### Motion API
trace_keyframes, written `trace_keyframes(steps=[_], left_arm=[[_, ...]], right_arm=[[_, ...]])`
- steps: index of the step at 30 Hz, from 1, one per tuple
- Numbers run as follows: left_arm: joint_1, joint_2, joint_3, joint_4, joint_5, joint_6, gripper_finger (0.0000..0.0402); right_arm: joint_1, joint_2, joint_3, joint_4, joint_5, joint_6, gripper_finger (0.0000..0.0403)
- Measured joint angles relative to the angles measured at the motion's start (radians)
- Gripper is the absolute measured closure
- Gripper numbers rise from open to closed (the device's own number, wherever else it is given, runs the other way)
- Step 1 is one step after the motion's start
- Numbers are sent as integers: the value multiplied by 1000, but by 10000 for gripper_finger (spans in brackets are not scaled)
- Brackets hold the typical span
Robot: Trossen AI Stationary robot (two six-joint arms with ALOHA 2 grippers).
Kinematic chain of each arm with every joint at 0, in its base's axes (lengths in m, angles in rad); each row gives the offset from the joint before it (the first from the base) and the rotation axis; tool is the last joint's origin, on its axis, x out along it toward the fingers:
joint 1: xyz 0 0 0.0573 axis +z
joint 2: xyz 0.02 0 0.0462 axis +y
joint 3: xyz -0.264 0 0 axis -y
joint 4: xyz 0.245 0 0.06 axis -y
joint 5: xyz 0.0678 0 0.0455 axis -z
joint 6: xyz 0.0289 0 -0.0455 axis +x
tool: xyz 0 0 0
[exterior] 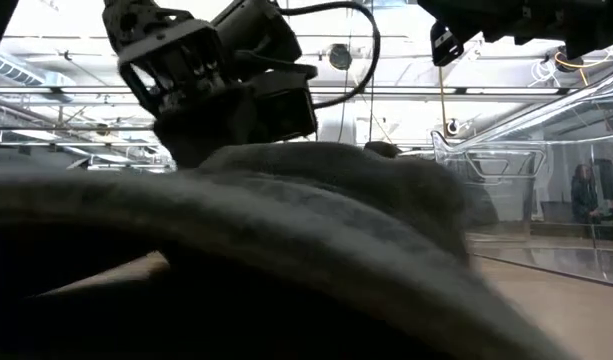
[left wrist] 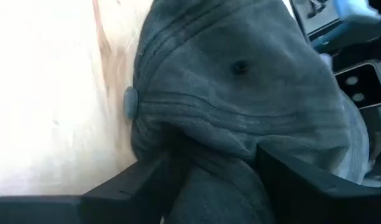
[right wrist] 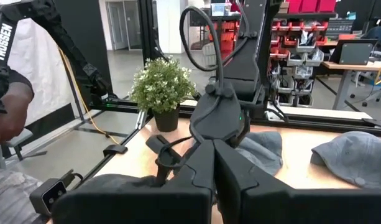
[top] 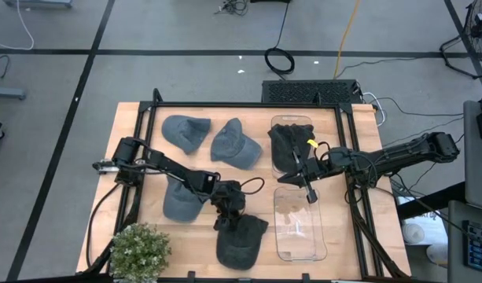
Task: Pick & Place hat
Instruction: Put the black cap into the top transparent bin
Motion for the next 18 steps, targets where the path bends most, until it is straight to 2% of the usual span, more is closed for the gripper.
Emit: trace_keyframes(steps=[3,6,12,15,18], left_arm=[[0,4,0,0,-25,36,184],[-1,-5,-1,-8,-37,62,226],[11,-14,-3,-21,-18,96,375],[27,-38,-5,-54,27,68,383],[30,-103,-4,-65,22,88,388]], right_arm=[[0,0,0,-2,0,0,403],[0,0,0,-3,1,0,403],[0,0,0,-8,1,7,403],[0,0,0,-9,1,7,403],[-2,0,0,-1,1,8,403]])
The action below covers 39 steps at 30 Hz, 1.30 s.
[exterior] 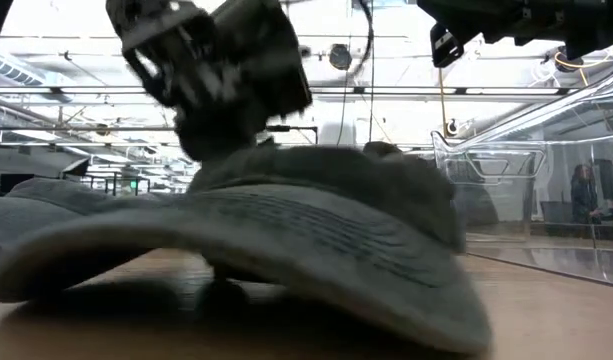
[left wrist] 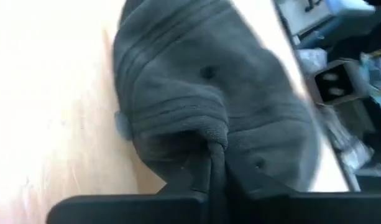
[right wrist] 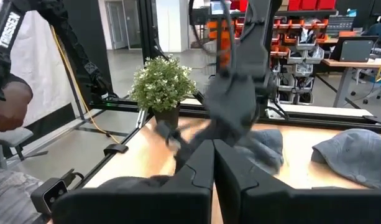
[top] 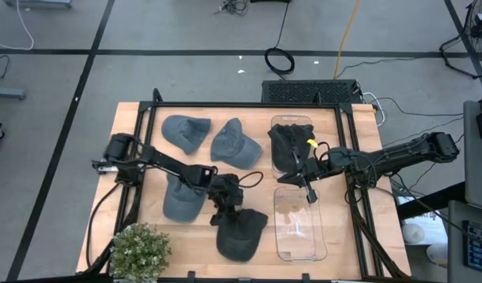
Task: Pick & Place hat
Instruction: Put the black cap into the top transparent bin
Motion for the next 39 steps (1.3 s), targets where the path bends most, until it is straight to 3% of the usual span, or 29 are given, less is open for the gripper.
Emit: trace_keyframes(steps=[4,14,17,22,25,32,36,39], left_arm=[[1,-150,0,-24,-72,60,390],[61,-531,2,50,-462,370,392],[130,-558,2,90,-449,402,393],[260,-526,2,157,-336,386,393],[300,-495,2,173,-292,359,393],[269,-497,2,188,-291,432,393],[250,-498,2,190,-311,452,393],[243,-498,2,168,-340,462,393]], right_arm=[[-5,-12,0,20,0,14,403],[-40,-181,0,-89,20,-2,403],[-40,-224,0,-99,24,-12,403],[-38,-285,0,-108,27,-20,403],[-38,-308,0,-157,88,14,403],[-38,-287,0,-296,210,13,354],[-43,-224,0,-275,305,78,324],[-62,-162,0,-200,267,147,301]])
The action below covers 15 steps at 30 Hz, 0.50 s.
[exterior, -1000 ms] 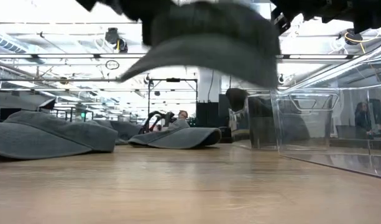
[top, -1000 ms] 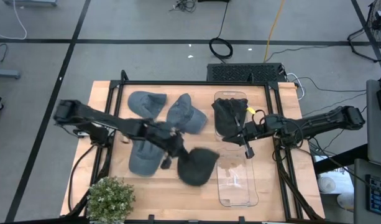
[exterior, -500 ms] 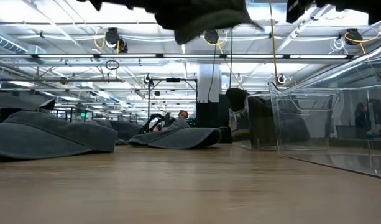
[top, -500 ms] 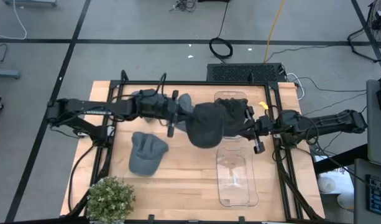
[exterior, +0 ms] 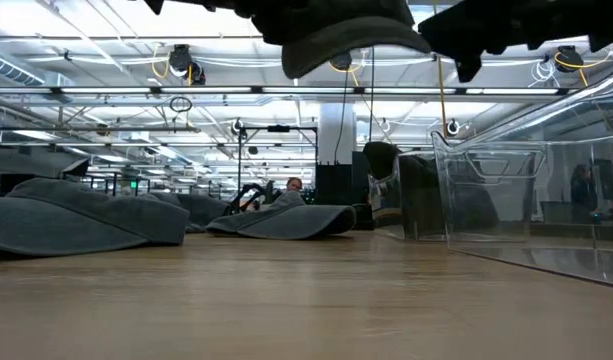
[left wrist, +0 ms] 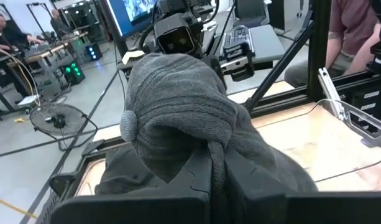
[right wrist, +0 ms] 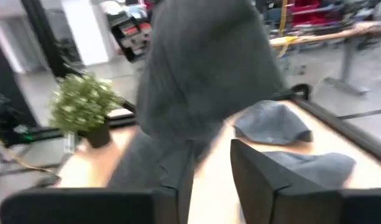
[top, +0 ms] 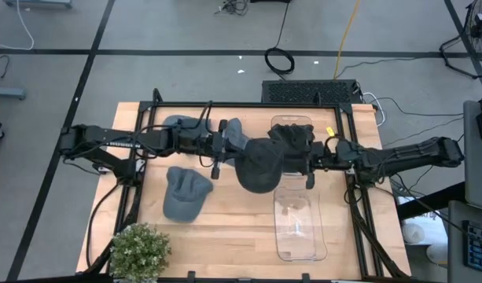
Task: Pick & Place hat
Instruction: Put the black cap into the top transparent bin
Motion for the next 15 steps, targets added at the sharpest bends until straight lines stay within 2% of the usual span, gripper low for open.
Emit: trace_keyframes(steps=[8,12,15], left_arm=[[0,-6,0,1,-3,19,393],[0,-6,0,-3,-3,19,394],[0,-6,0,-4,-4,18,394]], right_arm=[[-56,104,0,169,-197,111,242],[-79,169,0,195,-196,157,240],[-95,218,0,246,-199,164,260]])
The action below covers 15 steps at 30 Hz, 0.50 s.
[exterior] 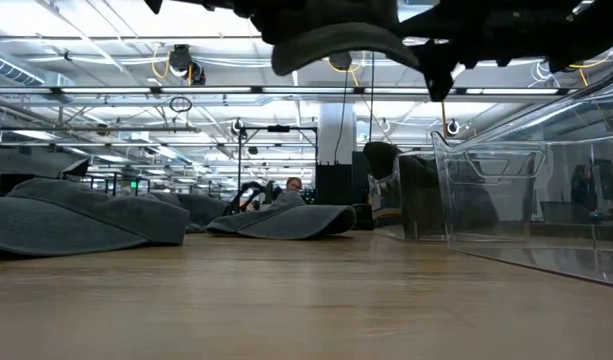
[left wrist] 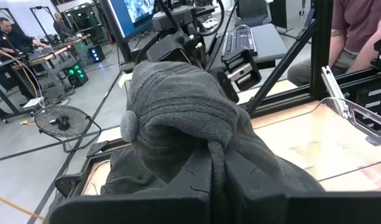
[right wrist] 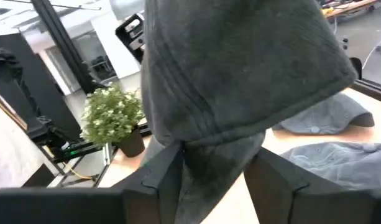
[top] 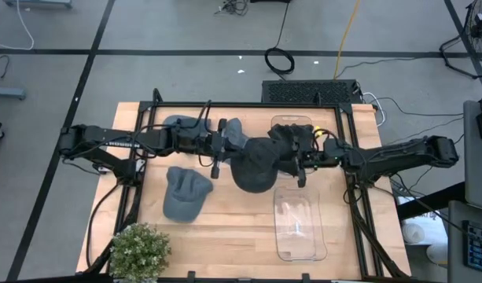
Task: Pick & Place hat
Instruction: Put the black cap into the top transparent bin
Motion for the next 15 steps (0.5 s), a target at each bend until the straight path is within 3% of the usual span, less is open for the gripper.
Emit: trace_keyframes(steps=[7,15], left_arm=[[0,0,0,2,-7,21,375],[9,-9,0,-4,-104,-148,312]], right_arm=[[-6,34,0,121,-172,-104,387],[0,14,0,109,-123,-136,399]])
